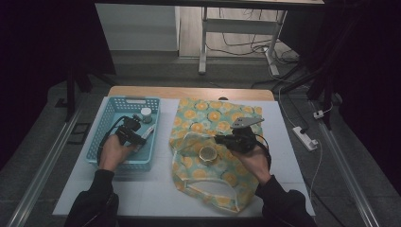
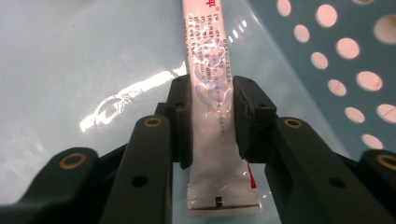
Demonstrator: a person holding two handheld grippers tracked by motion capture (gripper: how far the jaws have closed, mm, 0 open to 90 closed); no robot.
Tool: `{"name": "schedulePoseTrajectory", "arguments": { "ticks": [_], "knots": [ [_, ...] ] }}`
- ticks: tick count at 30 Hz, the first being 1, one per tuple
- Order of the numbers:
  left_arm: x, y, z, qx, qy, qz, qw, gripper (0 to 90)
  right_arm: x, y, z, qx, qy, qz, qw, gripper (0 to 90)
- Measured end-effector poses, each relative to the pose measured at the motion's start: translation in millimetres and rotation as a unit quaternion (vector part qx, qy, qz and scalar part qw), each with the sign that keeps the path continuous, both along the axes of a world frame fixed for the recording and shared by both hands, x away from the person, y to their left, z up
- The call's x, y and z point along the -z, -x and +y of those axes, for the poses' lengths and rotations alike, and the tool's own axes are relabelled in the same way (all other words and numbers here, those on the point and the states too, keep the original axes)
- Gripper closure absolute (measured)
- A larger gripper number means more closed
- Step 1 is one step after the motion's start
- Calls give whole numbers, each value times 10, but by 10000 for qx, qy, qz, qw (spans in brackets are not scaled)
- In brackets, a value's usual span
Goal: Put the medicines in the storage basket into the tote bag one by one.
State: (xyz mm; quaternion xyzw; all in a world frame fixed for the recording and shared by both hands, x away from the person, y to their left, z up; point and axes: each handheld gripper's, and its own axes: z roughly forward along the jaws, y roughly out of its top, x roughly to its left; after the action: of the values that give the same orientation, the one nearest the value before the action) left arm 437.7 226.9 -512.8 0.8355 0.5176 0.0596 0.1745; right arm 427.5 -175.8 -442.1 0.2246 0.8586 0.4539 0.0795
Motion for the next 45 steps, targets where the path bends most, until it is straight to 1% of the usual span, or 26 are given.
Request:
{"name": "schedulePoseTrajectory", "arguments": {
  "ticks": [2, 4, 6, 7, 9, 13, 19, 21, 22, 24, 29, 31, 33, 37, 40, 41, 42, 44, 45],
  "knots": [
    [-5, -4, 0, -53, 4, 41, 10000, 708, 0, 0, 0, 6, -3, -4, 10000, 893],
    [-10, -4, -2, -74, -21, 38, 10000, 709, -3, 0, -3, 6, 0, -10, 10000, 893],
    [-32, 1, -2, -97, -54, -27, 9999, 710, -5, 1, -5, 6, -2, -10, 10000, 893],
    [-43, 4, -1, -135, -28, -56, 9999, 711, -7, 0, -7, 3, 0, -9, 10000, 893],
    [-70, 13, 11, -181, 10, -134, 9997, 711, -9, 0, -9, 4, -5, -9, 10000, 893],
    [-155, 42, 35, -234, 161, -297, 9992, 713, -16, 2, -16, 11, -13, -17, 10000, 893],
    [-290, 112, 112, -300, 303, -634, 9971, 713, -20, 1, -21, 24, -26, -22, 10000, 893],
    [-340, 138, 154, -298, 455, -754, 9957, 713, -23, 2, -20, 17, -25, -34, 10000, 893],
    [-372, 156, 179, -287, 600, -815, 9944, 713, -25, 3, -20, 19, -37, -32, 10000, 893],
    [-428, 183, 207, -271, 736, -915, 9927, 713, -30, 4, -21, 16, -41, -32, 10000, 893],
    [-555, 248, 203, -154, 918, -1130, 9892, 713, -37, 6, -26, 30, -46, -45, 10000, 893],
    [-600, 270, 180, -83, 990, -1176, 9881, 713, -42, 6, -29, 31, -51, -44, 10000, 893],
    [-644, 291, 151, 3, 1093, -1231, 9864, 713, -45, 6, -31, 30, -61, -52, 10000, 894],
    [-717, 329, 83, 164, 1132, -1271, 9853, 713, -53, 5, -41, 39, -77, -57, 9999, 894],
    [-777, 364, 16, 311, 1198, -1308, 9837, 713, -61, 3, -49, 46, -105, -55, 9999, 894],
    [-799, 375, -5, 375, 1227, -1312, 9830, 713, -64, 4, -51, 49, -111, -54, 9999, 894],
    [-823, 391, -36, 434, 1277, -1342, 9817, 713, -67, 5, -53, 57, -115, -60, 9999, 894],
    [-859, 417, -80, 518, 1327, -1370, 9803, 713, -76, 3, -60, 65, -127, -67, 9999, 894],
    [-878, 429, -102, 597, 1376, -1370, 9791, 713, -79, 3, -63, 71, -142, -69, 9999, 894]
  ]
}}
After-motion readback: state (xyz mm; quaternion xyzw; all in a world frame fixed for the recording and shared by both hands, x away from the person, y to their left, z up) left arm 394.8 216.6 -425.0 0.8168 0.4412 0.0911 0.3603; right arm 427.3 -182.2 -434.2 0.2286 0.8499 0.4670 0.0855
